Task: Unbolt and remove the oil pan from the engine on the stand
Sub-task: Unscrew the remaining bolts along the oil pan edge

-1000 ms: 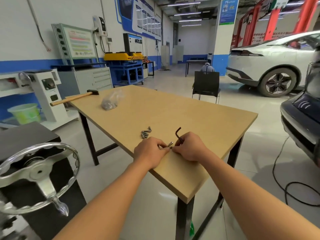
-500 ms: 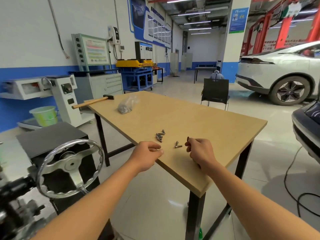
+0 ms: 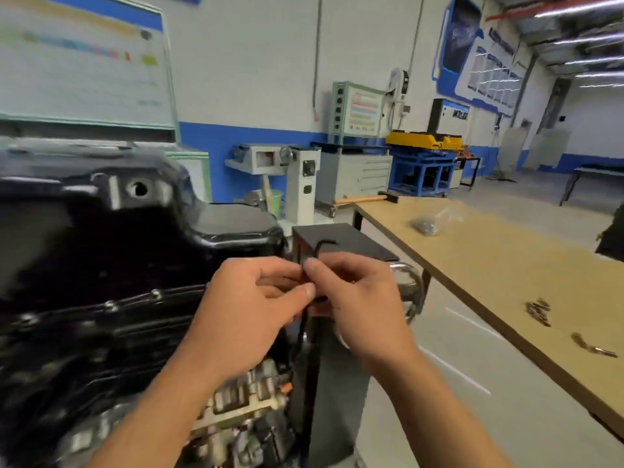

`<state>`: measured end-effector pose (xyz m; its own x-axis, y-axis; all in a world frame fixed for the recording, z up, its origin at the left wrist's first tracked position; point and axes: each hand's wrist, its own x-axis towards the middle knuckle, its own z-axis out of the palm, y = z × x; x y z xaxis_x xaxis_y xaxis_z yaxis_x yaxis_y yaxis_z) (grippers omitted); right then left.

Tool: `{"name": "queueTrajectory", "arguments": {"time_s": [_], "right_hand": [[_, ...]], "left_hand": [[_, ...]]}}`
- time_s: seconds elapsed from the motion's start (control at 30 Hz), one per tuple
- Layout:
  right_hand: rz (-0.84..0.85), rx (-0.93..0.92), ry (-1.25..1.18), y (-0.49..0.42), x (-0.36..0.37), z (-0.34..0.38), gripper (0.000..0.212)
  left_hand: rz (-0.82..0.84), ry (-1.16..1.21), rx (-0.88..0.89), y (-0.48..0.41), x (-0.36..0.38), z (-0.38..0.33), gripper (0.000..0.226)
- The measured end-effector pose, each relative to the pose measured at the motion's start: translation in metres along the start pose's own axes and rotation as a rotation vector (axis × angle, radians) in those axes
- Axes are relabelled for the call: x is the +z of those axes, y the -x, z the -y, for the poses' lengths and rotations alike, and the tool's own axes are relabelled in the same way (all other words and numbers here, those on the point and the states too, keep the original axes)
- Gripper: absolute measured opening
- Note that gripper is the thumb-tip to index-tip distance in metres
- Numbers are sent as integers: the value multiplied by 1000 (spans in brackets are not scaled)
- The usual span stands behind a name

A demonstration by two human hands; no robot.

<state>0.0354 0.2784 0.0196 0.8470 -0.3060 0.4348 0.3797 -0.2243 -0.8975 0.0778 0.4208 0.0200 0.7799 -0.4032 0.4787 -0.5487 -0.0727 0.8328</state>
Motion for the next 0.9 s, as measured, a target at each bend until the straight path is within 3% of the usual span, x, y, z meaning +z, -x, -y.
{"name": "queueTrajectory", "arguments": {"time_s": [0.13,0.3,0.43,0.5,0.63,0.8,0.9], "right_hand": [[117,-248,-25,12,96,4,3],[244,-500,60,3,164,24,1],[298,-585,131,-11,186,40,15],[256,-604,198,-16,190,43,19],[257,-613,229,-16,192,39,18],[372,-642,147,-11,205,34,19],[407,-607,141,-13,216,28,19]], "left_hand": [[-222,-181,69,47,-86,11,15],[-497,-264,121,72,-154,28,10],[-790,-314,118,82,-196,35,12],[-756,-324,110,82,-208,31,13],[-487,-428,87,70,-217,24,17],[-610,-423,76,69,-226,33,16],[-510,-370,43,75,-224,42,23]]}}
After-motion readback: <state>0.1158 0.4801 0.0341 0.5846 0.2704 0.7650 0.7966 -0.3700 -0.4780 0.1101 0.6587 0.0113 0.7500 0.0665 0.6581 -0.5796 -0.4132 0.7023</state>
